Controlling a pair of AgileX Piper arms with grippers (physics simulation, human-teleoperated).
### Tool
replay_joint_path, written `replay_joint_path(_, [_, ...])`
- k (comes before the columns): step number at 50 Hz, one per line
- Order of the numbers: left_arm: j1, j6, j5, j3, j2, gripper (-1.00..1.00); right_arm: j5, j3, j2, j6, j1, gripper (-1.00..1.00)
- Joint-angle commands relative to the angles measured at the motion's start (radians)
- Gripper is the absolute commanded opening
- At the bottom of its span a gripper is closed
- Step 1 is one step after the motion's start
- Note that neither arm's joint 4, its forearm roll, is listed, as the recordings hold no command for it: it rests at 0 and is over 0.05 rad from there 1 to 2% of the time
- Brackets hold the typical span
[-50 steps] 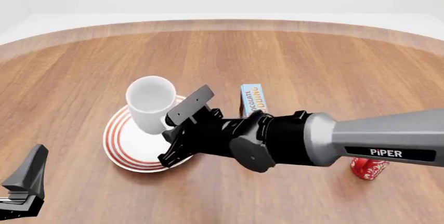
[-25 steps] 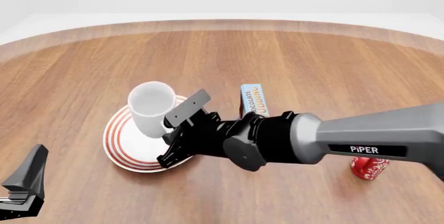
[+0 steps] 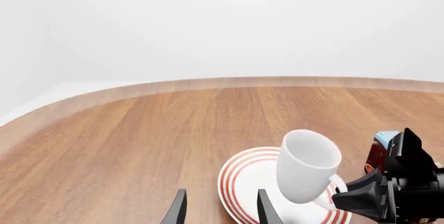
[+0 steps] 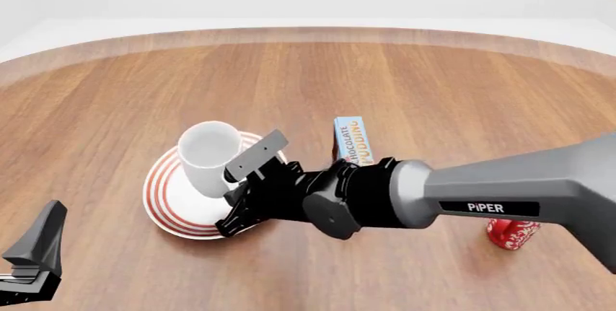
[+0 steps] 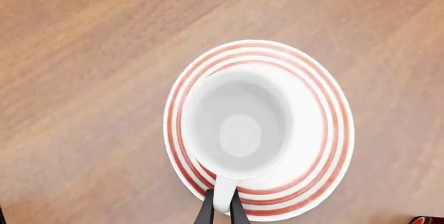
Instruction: Pick up the white mug and put it on the plate, and put the chocolate pudding to the right of the plate.
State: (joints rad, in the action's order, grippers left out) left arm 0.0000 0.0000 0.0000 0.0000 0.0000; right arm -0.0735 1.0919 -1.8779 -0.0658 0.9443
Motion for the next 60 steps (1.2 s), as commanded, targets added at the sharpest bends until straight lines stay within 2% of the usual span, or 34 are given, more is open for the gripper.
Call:
replay_joint_path(1, [0.0,0.0,0.0,0.0,0.0,1.0,0.002,0.013,-0.018,-0.014,-0.006,-1.0])
replay_joint_path(15, [0.0,0.0,0.0,0.0,0.0,1.0,0.0,0.022,-0.039,-0.026,-0.014,-1.0])
replay_joint_path(16, [0.0,0.0,0.0,0.0,0.0,1.0,0.0,0.022,-0.04,-0.048,-0.01,-1.0])
replay_joint_path(18, [0.0,0.0,0.0,0.0,0.0,1.0,0.0,0.024,-0.044,-0.034,-0.014,-1.0])
replay_joint_path(60, [0.0,0.0,0.0,0.0,0.0,1.0,0.01,0.043,-0.079,-0.029,-0.021,-1.0])
